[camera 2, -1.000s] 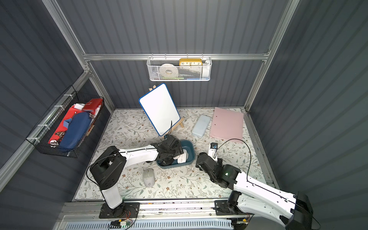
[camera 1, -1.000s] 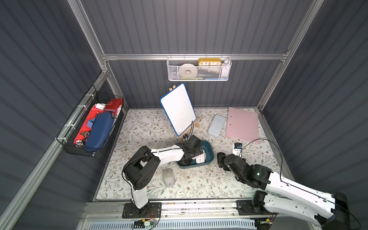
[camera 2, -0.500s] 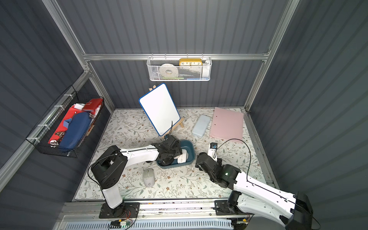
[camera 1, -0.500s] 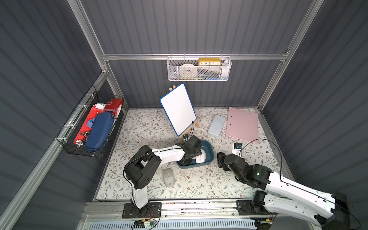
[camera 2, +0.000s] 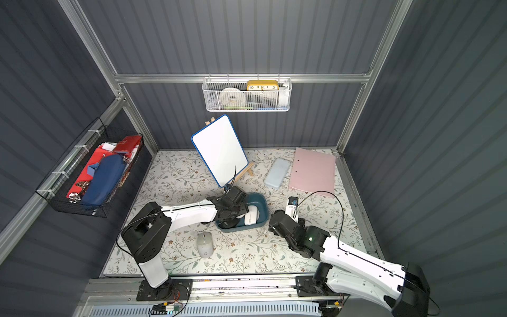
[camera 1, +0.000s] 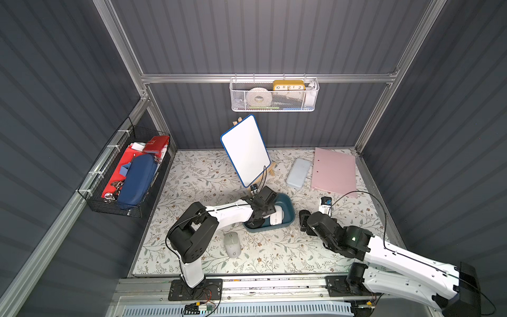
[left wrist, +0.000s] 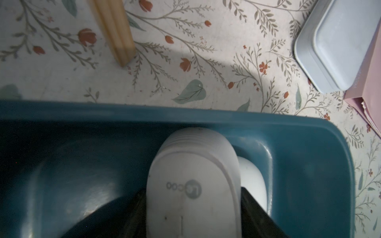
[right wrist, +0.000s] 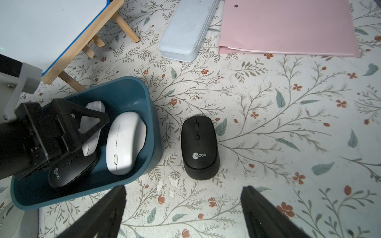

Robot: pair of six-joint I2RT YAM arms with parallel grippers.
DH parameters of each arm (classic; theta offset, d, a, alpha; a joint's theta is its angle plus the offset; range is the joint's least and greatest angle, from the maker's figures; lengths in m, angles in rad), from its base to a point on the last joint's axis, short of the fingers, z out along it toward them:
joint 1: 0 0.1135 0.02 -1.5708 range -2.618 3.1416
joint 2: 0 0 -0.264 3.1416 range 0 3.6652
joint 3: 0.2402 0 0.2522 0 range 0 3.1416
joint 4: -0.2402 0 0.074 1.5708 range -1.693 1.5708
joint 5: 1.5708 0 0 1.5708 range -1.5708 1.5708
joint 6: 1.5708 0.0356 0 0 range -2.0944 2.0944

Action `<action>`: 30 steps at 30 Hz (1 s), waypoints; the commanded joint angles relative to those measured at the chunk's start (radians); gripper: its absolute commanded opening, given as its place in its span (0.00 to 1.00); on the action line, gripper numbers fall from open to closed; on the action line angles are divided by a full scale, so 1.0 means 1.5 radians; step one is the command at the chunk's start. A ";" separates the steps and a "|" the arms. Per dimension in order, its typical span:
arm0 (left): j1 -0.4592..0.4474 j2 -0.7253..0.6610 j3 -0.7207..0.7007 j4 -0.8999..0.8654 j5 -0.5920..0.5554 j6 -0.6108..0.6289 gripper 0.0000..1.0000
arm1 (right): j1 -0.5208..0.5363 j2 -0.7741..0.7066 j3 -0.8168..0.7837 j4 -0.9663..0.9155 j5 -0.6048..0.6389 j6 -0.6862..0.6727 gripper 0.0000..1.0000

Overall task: Take out the mouse from the storage box
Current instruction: Pick up the mouse from the storage box.

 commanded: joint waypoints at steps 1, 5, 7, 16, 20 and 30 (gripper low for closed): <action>-0.007 -0.039 0.006 -0.027 -0.021 0.021 0.51 | -0.003 -0.011 0.018 -0.022 0.020 -0.002 0.91; -0.018 -0.050 0.009 -0.042 -0.030 0.028 0.50 | -0.004 -0.025 0.019 -0.040 0.037 -0.007 0.91; -0.024 -0.057 0.010 -0.053 -0.036 0.029 0.50 | -0.005 -0.031 0.019 -0.050 0.044 -0.007 0.91; -0.074 -0.090 0.024 -0.085 -0.062 0.043 0.47 | -0.007 -0.057 0.019 -0.071 0.054 -0.003 0.91; -0.097 -0.097 0.033 -0.103 -0.075 0.049 0.46 | -0.007 -0.064 0.021 -0.081 0.058 -0.003 0.91; -0.195 -0.139 0.024 -0.137 -0.098 0.055 0.45 | -0.007 -0.097 0.032 -0.116 0.077 -0.001 0.91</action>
